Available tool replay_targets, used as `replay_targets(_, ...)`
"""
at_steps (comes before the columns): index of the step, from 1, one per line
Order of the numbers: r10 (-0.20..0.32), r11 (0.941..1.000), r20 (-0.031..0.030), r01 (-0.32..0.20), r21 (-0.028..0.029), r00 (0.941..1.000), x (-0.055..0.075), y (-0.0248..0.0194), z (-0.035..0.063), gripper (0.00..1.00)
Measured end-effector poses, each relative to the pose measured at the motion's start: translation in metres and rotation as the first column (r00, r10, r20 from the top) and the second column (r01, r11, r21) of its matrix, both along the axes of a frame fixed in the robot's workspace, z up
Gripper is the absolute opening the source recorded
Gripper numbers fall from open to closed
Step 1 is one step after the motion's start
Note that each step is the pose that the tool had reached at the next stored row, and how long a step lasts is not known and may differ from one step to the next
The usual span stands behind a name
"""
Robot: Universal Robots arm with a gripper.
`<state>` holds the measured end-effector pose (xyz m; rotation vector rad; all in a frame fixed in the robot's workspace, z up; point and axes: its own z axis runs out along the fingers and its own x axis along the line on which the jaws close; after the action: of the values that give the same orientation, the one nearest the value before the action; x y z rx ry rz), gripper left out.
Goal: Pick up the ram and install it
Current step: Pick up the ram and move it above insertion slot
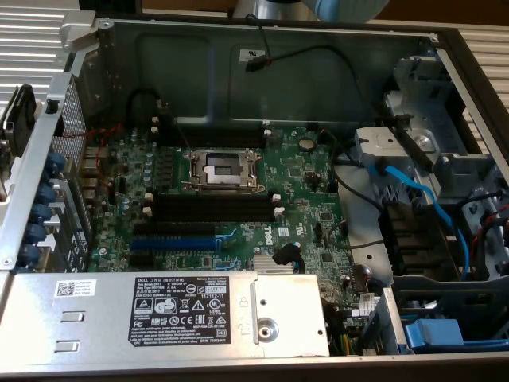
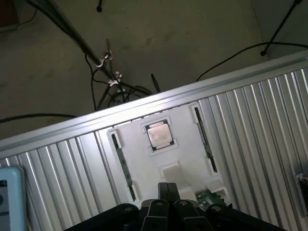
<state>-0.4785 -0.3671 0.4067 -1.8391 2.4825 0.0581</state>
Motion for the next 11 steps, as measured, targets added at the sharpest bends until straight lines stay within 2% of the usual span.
replay_targets(2,0.016,0.9999,-0.0007,-0.016,-0.0011,0.9999,-0.0004,0.0,0.0,0.1)
replay_targets(5,0.038,0.9992,-0.0031,-0.038,-0.0067,0.9993,-0.0009,0.0,-0.0005,0.1)
replay_targets(6,0.052,0.9985,-0.0063,-0.052,-0.0163,0.9986,-0.0011,0.0,-0.0005,0.1)
replay_targets(9,0.072,0.9967,-0.0158,-0.072,-0.0367,0.9973,-0.0013,0.0,-0.0008,0.1)
replay_targets(10,0.078,0.996,-0.0196,-0.079,-0.0408,0.9967,-0.0013,0.0,-0.0011,0.1)
replay_targets(11,0.087,0.9952,-0.0241,-0.088,-0.0425,0.9959,-0.0013,0.0,-0.0015,0.1)
